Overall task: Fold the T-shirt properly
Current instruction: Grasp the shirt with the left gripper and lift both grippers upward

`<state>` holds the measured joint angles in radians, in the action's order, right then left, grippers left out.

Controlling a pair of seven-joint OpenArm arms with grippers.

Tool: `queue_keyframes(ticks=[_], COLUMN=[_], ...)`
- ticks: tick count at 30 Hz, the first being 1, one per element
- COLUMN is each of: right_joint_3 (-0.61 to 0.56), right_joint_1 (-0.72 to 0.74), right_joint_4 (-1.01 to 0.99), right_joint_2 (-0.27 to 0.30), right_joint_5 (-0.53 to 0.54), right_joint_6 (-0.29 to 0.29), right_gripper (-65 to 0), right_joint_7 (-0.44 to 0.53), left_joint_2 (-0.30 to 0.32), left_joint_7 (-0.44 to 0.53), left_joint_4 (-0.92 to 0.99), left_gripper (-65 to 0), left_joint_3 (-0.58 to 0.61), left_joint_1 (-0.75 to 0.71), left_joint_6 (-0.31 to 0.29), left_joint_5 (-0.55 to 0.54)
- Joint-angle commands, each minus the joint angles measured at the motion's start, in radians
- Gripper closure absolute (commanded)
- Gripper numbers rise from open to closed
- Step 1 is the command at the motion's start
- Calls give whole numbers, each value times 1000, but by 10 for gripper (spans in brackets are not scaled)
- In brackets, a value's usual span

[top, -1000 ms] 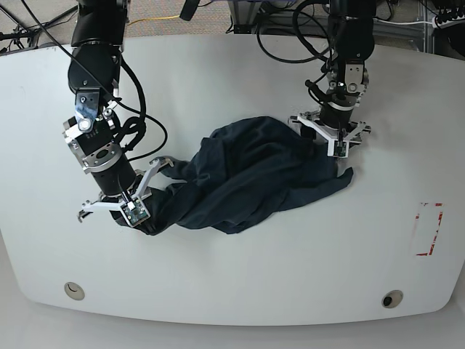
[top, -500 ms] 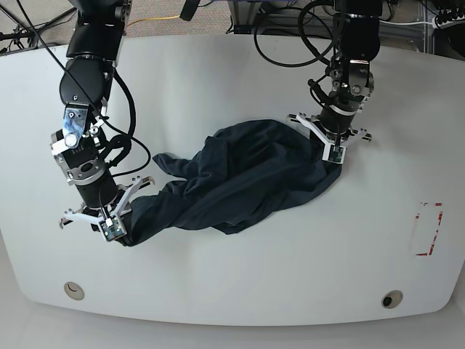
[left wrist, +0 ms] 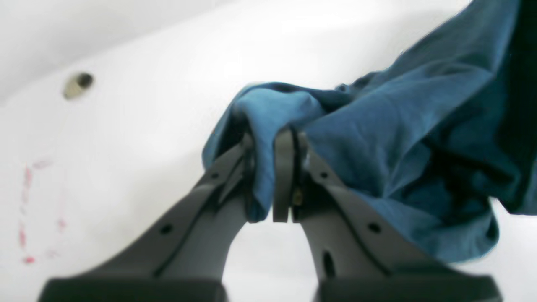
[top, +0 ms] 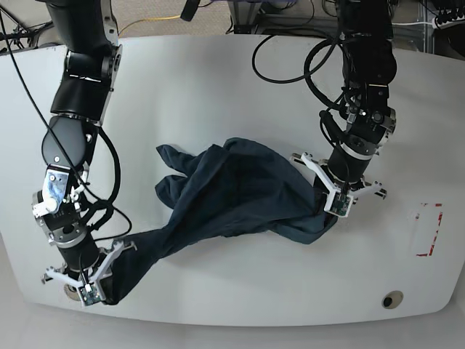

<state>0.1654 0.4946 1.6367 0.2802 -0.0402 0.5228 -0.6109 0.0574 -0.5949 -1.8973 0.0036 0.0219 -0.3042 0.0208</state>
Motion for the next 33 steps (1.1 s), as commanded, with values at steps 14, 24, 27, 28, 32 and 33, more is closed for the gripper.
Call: queue_keyframes(ticks=[14, 24, 27, 28, 32, 33], right_joint_3=[-114, -181, -235, -251, -278, -278], right_joint_1=[428, 721, 774, 787, 811, 811], right_joint_4=[-249, -465, -482, -482, -474, -470], right_joint_2=[87, 104, 133, 136, 143, 144], right_joint_5=[9, 9, 9, 9, 9, 9], right_joint_6=[10, 13, 13, 13, 13, 13], right_gripper=[0, 0, 0, 0, 0, 0], right_joint_7=[32, 33, 35, 36, 35, 35], left_joint_2=[-63, -167, -175, -175, -202, -205], left_joint_7=[-112, -230, -239, -239, -239, -237], left_joint_4=[-69, -72, -69, -67, -66, -66], left_gripper=[-15, -15, -15, -15, -15, -15], left_joint_3=[-6, -103, -112, -113, -115, -116], left_joint_1=[247, 375, 378, 376, 347, 327], left_joint_6=[7, 7, 7, 7, 7, 7], left_joint_5=[-9, -9, -9, -9, -9, -9])
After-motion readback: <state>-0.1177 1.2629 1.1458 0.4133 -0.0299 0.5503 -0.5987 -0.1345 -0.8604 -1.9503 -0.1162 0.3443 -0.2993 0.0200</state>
